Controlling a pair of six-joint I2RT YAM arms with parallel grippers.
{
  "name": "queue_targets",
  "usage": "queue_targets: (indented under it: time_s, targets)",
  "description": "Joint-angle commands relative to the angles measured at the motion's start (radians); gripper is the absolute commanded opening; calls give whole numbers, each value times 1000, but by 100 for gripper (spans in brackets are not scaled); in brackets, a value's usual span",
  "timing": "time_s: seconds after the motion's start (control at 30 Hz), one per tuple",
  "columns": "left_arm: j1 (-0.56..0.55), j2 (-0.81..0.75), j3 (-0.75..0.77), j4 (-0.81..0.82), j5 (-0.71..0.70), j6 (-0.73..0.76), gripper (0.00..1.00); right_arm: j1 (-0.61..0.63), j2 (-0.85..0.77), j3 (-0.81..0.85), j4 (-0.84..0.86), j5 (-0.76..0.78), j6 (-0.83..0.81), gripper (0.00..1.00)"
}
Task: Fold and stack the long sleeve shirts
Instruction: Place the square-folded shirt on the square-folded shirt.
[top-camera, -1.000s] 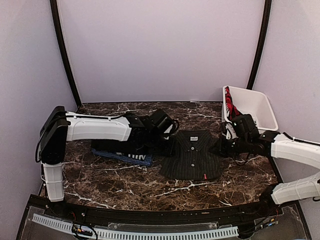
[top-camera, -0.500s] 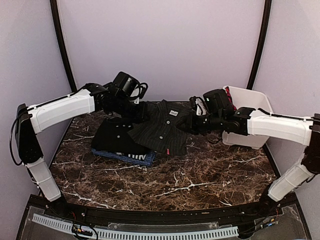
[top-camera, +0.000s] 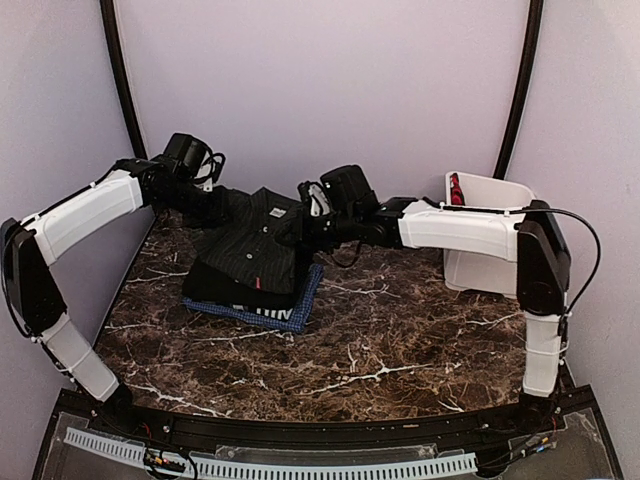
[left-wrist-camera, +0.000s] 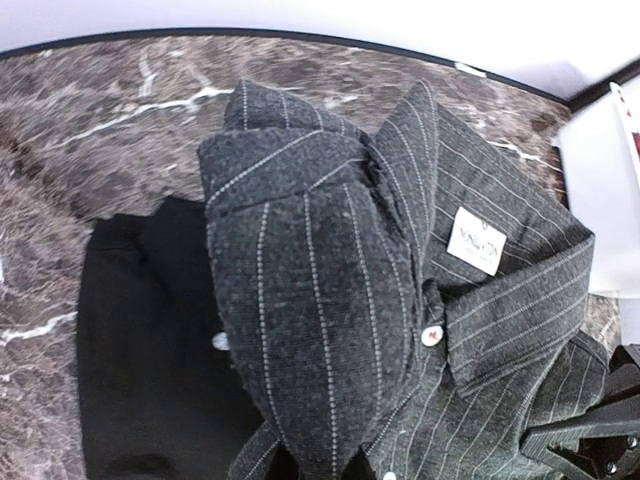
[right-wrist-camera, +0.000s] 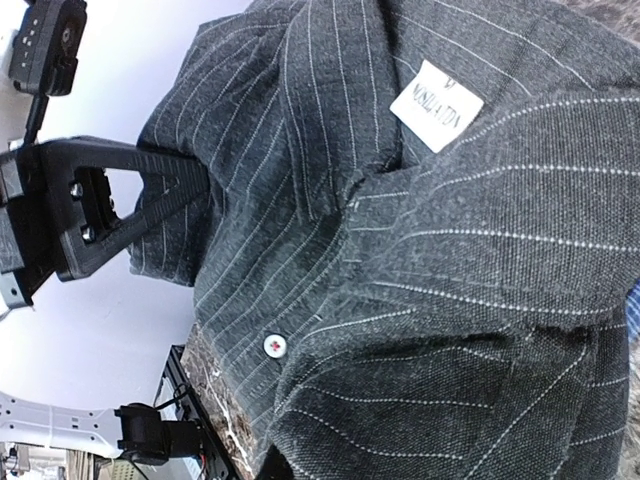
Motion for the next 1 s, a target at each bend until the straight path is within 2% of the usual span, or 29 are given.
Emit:
queue_targets:
  time_s: [0.0,0.27,0.33,0.37,0.4,0.43,0.5,0.6,0.67,0.8,0.97]
  targets:
    - [79,-33,-71,14,32,29,0,24,91,113,-2,-66,-9,0]
    - [193,89,-206,113,22,37,0,11,220,109,-15,-35,-34,0]
    - [198,122,-227,131,4,33,8,0,232,94,-20,-36,-39,8]
    - [199,139,-234,135,-11,30,15,-6,230,81,-19,-35,-41,12]
    - [201,146,-235,142,-33,30,18,-11,220,60,-13,-27,-41,19]
    - [201,157,-237,143,-47,29,26,-15,203,36,-2,-17,-42,28]
    - [208,167,-233,141,-84,24,35,-21,168,-3,7,12,-48,38]
    - [221,167,-223,125,-138,19,40,-34,118,-55,-4,45,-64,47]
    - [232,162,-204,104,-169,20,46,-41,75,-83,-13,63,-75,49]
    - [234,123,-151,57,-197,31,47,-39,3,-100,-43,122,-110,50]
    - [178,6,-156,49,-194,25,48,-27,-23,-69,-43,147,-151,48]
